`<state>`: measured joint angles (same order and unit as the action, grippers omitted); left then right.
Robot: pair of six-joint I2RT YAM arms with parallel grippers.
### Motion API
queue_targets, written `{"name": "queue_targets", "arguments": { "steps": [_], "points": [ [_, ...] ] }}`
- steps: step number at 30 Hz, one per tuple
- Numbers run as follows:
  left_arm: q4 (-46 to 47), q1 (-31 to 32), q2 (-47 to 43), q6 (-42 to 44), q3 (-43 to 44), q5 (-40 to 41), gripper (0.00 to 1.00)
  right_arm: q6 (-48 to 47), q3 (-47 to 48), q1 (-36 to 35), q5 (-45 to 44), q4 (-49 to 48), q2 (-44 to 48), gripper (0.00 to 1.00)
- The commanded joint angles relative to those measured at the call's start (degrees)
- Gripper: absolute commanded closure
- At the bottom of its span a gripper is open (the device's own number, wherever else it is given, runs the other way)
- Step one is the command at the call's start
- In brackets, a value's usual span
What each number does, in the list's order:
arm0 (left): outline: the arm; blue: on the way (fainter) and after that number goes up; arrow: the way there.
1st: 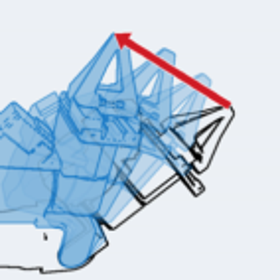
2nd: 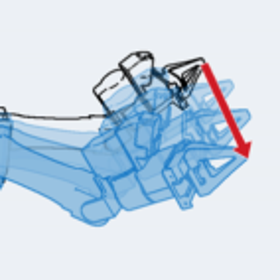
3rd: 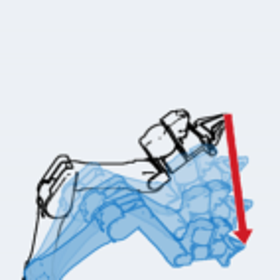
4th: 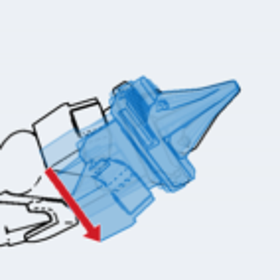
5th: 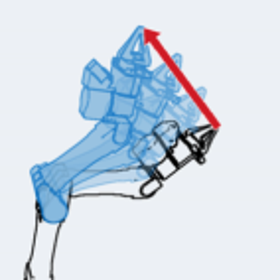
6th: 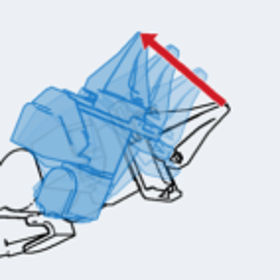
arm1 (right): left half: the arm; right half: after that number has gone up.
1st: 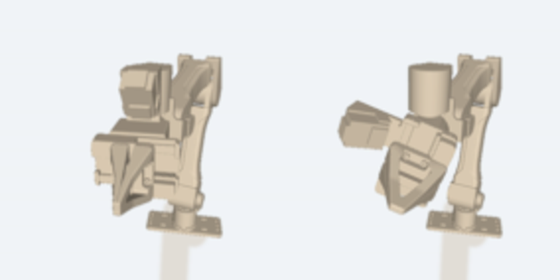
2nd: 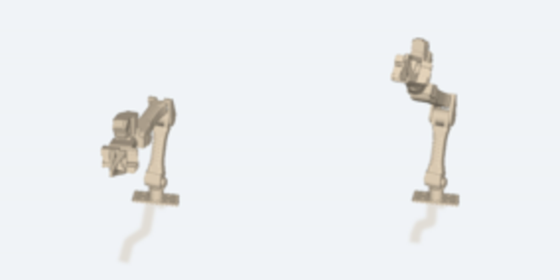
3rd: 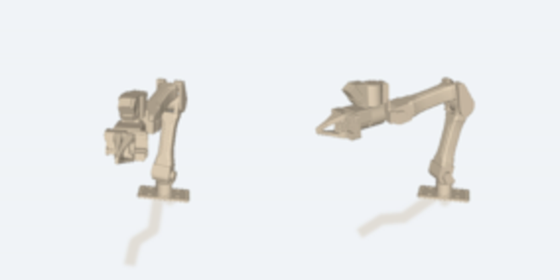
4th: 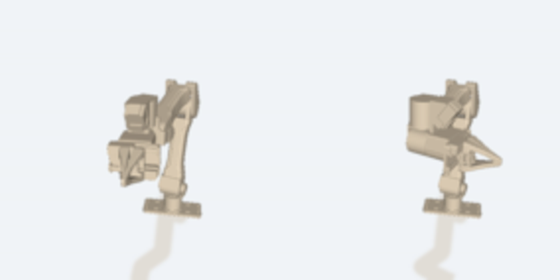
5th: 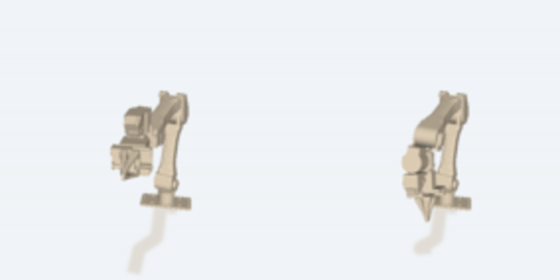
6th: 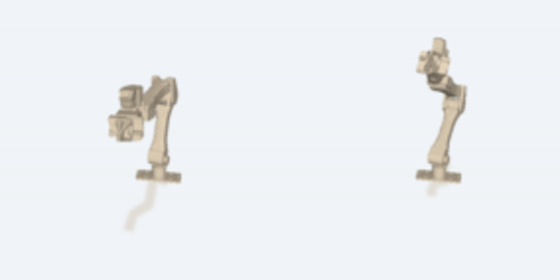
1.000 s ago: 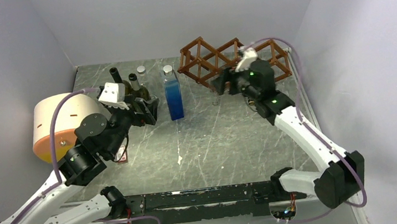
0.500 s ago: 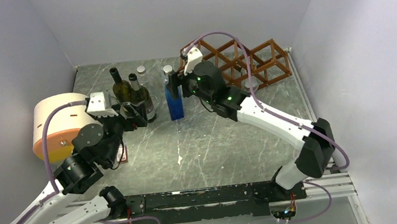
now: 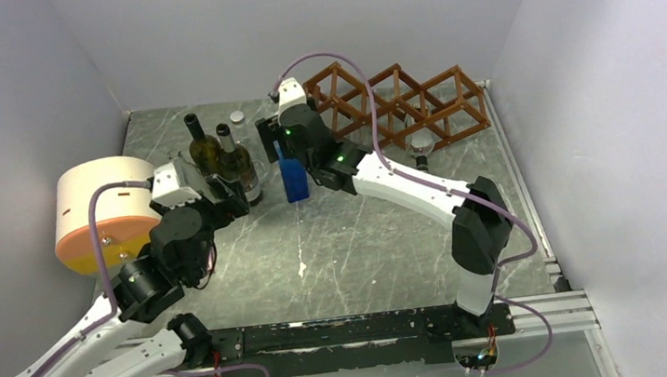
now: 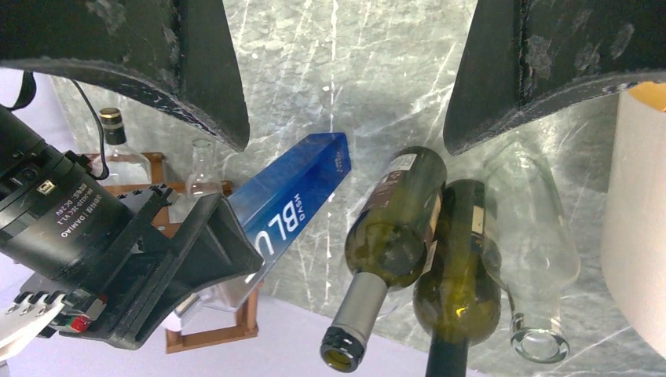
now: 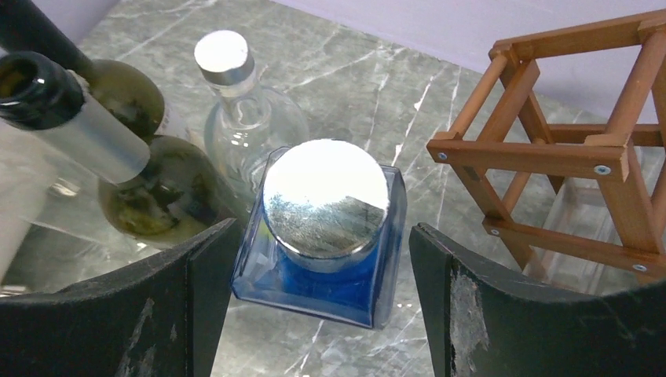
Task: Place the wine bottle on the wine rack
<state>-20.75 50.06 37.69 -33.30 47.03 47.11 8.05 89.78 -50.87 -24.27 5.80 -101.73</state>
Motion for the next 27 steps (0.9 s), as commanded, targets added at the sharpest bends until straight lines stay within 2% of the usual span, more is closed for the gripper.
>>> {"name": "queue_targets", "arguments": {
  "steps": [1,4,9,11,13,14,19,23,27],
  "points": [
    [-2.67,-0.32,1.92,-4.03,1.26,4.13,0.02,-1.22,2.62,-0.79,-4.4,0.77,-2.19,0.2],
    [-2.72,-0.28,3.3,-4.24,1.49,3.97,0.03,-1.22,3.41,-1.16,-6.39,2.06,-3.28,0.29],
    [-1.94,-0.32,5.36,-5.16,0.59,4.12,0.02,-3.14,3.17,-1.9,-8.94,2.0,-2.09,0.57],
    [-0.2,-0.31,6.22,-4.36,-0.23,3.59,0.01,-4.06,2.02,-1.97,-8.84,0.68,-0.31,0.64],
    [4.67,-0.32,7.36,0.0,-2.62,1.75,0.0,-5.23,1.08,-1.96,-7.88,-0.25,1.84,0.69],
    [6.93,-0.32,8.32,2.28,-3.55,0.31,0.0,-5.84,0.58,-2.0,-7.4,-0.53,3.0,0.71],
    [10.98,-0.39,11.9,0.9,-6.86,-5.7,0.01,-5.96,-3.57,-2.01,-4.68,-1.14,10.8,0.75],
    [23.0,-0.41,12.65,7.2,-12.89,-14.25,0.01,-3.5,-7.97,-1.95,-0.83,-1.01,17.07,0.76],
    [37.6,-0.4,13.02,17.46,-20.31,-26.78,0.01,-0.34,-10.79,-1.96,2.65,0.28,22.34,0.78]
  ]
}}
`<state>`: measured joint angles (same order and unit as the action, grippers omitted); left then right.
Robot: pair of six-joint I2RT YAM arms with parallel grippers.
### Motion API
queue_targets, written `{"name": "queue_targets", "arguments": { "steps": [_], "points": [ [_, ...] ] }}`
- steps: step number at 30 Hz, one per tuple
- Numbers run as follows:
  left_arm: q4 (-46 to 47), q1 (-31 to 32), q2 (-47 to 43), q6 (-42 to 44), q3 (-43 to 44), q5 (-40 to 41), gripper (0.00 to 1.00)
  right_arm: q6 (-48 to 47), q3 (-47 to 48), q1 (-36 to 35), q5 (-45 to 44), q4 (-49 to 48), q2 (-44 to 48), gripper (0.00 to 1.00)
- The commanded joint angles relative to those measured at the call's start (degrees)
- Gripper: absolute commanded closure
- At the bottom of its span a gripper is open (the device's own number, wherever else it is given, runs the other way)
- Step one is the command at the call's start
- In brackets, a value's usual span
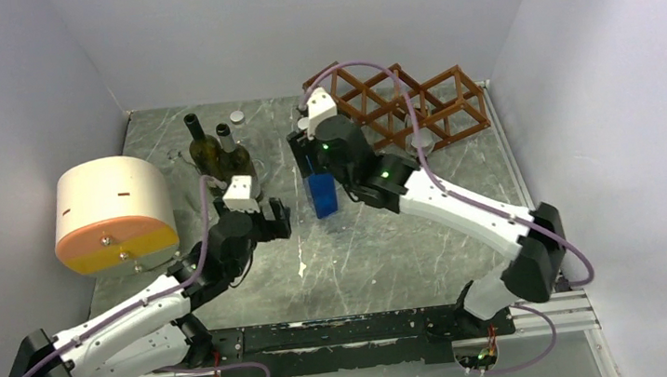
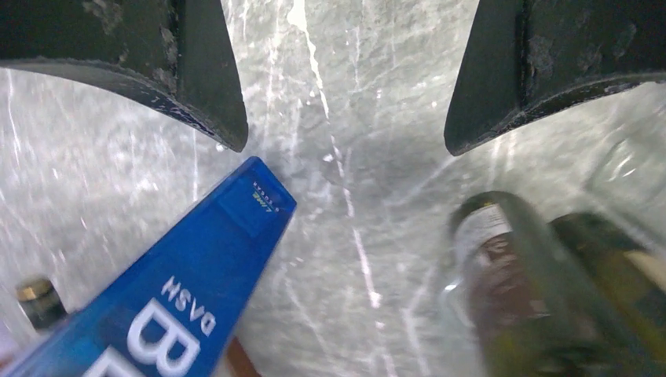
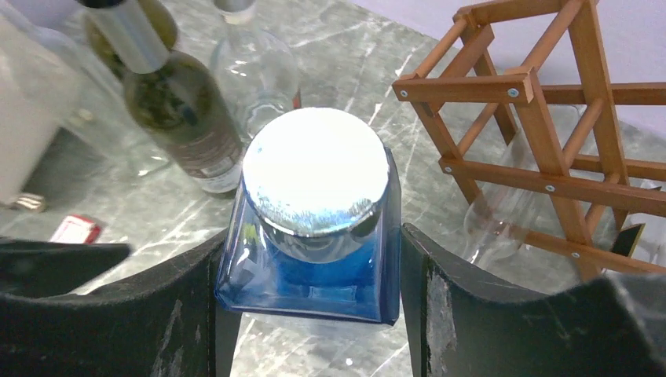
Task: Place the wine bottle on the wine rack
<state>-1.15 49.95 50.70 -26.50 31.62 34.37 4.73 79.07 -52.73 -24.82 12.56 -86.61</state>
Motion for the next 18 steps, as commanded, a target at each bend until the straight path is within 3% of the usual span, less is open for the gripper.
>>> {"name": "queue_targets", "arguments": {
  "steps": [1,9,18],
  "points": [
    [20.91,-0.3,0.35,12.91,-6.13,-16.94,0.01,3.84,-0.52,-0.14,3.99,-6.0,8.44,0.8],
    [32.55,-0.3,6.72,21.28,-7.87,-30.53,0.04,9.12,-2.84,-0.1,9.21,-3.93,15.58,0.86],
    [42.61,-0.3,10.63,24.01,-9.25,-31.13,0.04,11.45,-2.82,-0.01,11.23,-2.32,18.38,0.9]
  ]
}}
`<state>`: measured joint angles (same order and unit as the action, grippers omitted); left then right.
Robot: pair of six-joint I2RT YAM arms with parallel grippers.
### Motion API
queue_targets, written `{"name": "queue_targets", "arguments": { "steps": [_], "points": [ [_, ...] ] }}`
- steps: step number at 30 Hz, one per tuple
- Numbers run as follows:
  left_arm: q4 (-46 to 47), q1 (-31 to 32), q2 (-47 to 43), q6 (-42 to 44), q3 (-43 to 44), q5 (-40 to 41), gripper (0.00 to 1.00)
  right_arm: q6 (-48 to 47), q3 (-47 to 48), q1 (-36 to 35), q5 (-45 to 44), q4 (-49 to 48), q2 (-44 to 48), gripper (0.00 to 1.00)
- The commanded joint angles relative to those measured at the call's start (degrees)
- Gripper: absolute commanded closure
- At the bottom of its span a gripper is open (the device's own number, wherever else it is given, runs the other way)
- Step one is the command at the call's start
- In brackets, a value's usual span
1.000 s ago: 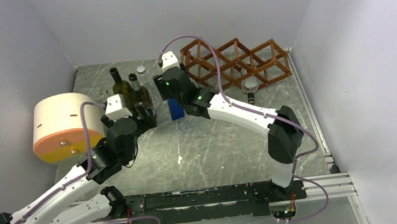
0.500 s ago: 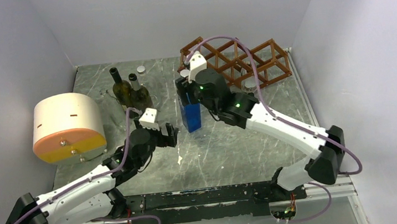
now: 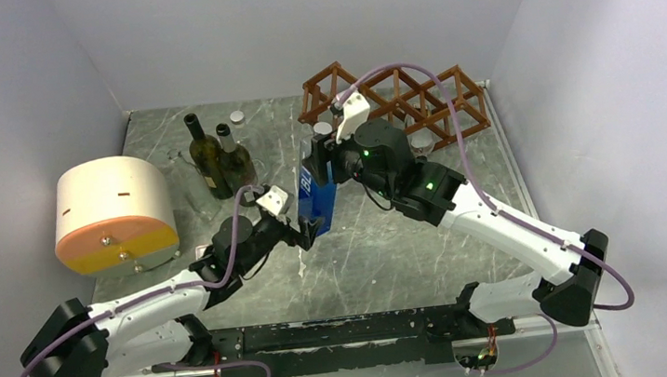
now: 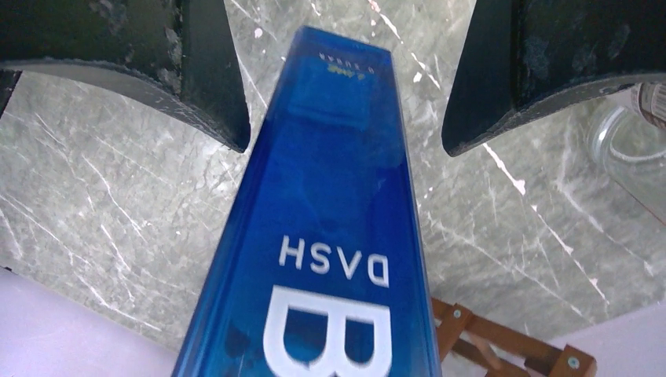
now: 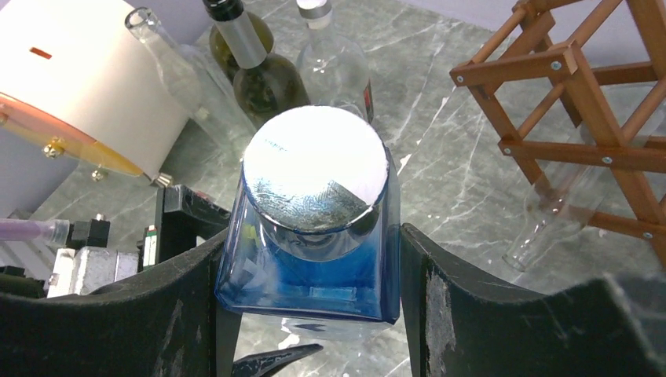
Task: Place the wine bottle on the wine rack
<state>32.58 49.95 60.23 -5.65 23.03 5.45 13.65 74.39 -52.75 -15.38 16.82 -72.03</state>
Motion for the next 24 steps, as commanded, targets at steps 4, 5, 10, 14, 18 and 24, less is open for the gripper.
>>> {"name": "queue_targets", "arguments": {
  "steps": [4,5,10,14,18,24],
  "points": [
    [14.42,-0.28,2.95,5.42,-1.4,-5.87,0.04,3.4,2.74,0.01,3.16,-5.23,4.85,0.9],
    [15.75,-0.28,3.37,5.8,-1.54,-7.98,0.05,3.83,2.84,-0.04,3.6,-4.93,5.11,0.9],
    [21.47,-0.3,5.31,6.99,-1.76,-12.96,0.12,4.68,2.59,-0.01,4.76,-4.33,7.54,0.9],
    [25.59,-0.28,7.25,7.33,-1.8,-16.05,0.17,4.71,2.87,0.0,6.4,-2.77,8.94,0.88],
    [28.25,-0.28,8.59,9.17,-1.73,-18.99,0.29,5.29,1.86,-0.06,6.86,-1.48,10.5,0.86],
    [25.08,-0.3,9.63,15.37,2.13,-24.34,0.92,5.68,2.82,0.0,9.66,1.82,10.08,0.77]
  ]
}}
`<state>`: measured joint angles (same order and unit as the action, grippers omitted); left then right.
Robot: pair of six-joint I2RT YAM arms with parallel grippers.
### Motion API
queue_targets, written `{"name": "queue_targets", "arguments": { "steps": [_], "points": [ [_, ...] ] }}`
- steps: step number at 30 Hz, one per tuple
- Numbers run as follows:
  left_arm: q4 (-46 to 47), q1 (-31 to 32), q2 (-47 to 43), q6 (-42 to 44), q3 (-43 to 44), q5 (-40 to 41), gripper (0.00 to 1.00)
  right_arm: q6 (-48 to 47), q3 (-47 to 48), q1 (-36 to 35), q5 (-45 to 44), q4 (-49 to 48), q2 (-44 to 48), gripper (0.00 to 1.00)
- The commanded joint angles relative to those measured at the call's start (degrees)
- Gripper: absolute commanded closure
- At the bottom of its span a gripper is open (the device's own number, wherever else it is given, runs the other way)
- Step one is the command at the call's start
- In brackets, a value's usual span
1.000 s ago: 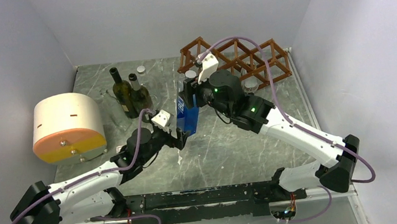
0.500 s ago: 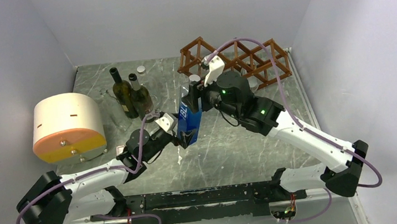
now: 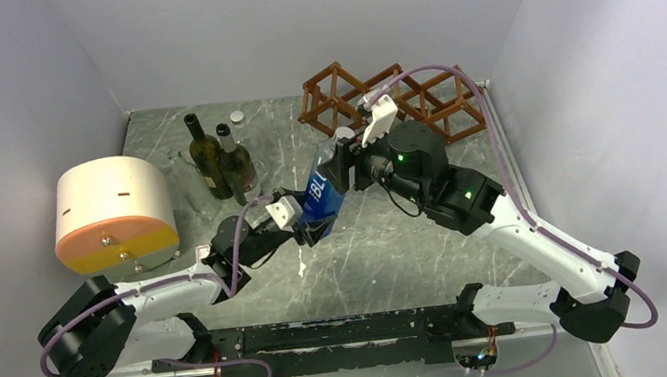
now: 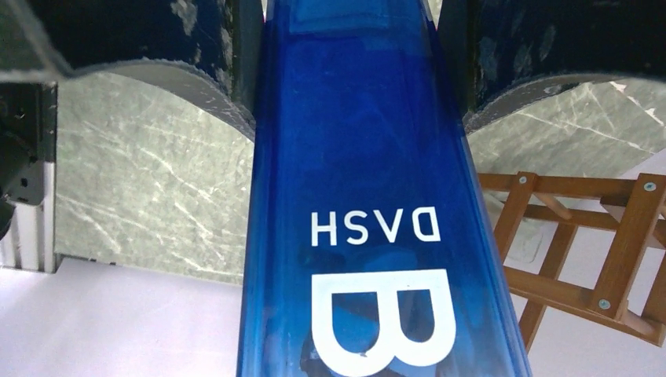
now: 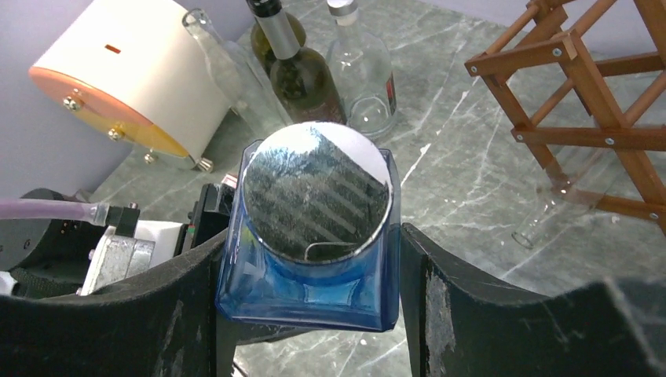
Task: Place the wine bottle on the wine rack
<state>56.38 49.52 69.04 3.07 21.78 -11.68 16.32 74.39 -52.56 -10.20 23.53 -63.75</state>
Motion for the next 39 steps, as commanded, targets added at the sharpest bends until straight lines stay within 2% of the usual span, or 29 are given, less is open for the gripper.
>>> {"name": "queue_targets", "arguments": {
  "steps": [1,3,4,6,8,11,15,21,25,28,33,35,39],
  "points": [
    [-0.12,0.16,0.88,7.96,4.03,-6.95,0.93,3.19,3.32,-0.26,3.99,-3.71,1.56,0.65],
    [1.71,0.14,0.97,11.67,3.95,-5.63,0.93,3.36,4.01,-0.21,2.7,-1.5,1.7,0.42],
    [4.19,0.19,1.13,13.51,3.36,-4.52,0.93,3.29,4.15,-0.18,2.34,-0.84,2.08,0.34],
    [7.59,0.06,1.43,18.2,3.1,-1.63,0.93,3.07,4.85,-0.22,2.2,0.64,2.91,0.25],
    [7.22,-0.03,1.54,24.59,4.85,0.77,0.93,2.62,6.44,-0.2,2.56,2.75,3.47,0.21],
    [1.63,-0.53,1.52,35.02,9.98,0.83,0.93,1.3,10.63,-0.18,3.0,7.5,4.23,0.19],
    [-3.64,-1.89,2.39,44.18,14.17,0.27,0.93,-0.7,16.13,-0.21,0.37,12.74,5.01,0.19],
    [-8.64,-2.84,2.84,52.87,18.05,-1.08,0.93,-2.87,18.22,-0.17,-4.72,16.15,7.1,0.19],
    [-6.6,-3.51,3.44,56.37,20.16,-0.2,0.93,-3.71,18.7,-0.18,-5.93,18.28,6.88,0.18],
    [-6.8,-3.54,4.08,62.38,21.82,-1.0,0.93,-5.42,19.03,-0.26,-6.02,20.12,5.62,0.17],
    [-13.43,-3.52,3.87,71.6,24.81,-1.82,0.93,-3.84,25.93,-0.19,-11.86,31.68,-0.28,0.15],
    [-15.21,-3.47,3.74,74.99,24.5,-3.48,0.93,-4.41,27.4,-0.23,-11.69,34.58,-1.98,0.15],
    [-11.65,-3.44,4.29,78.5,23.02,-4.92,0.93,-5.32,24.85,-0.26,-8.21,35.97,-2.41,0.11]
  ]
}}
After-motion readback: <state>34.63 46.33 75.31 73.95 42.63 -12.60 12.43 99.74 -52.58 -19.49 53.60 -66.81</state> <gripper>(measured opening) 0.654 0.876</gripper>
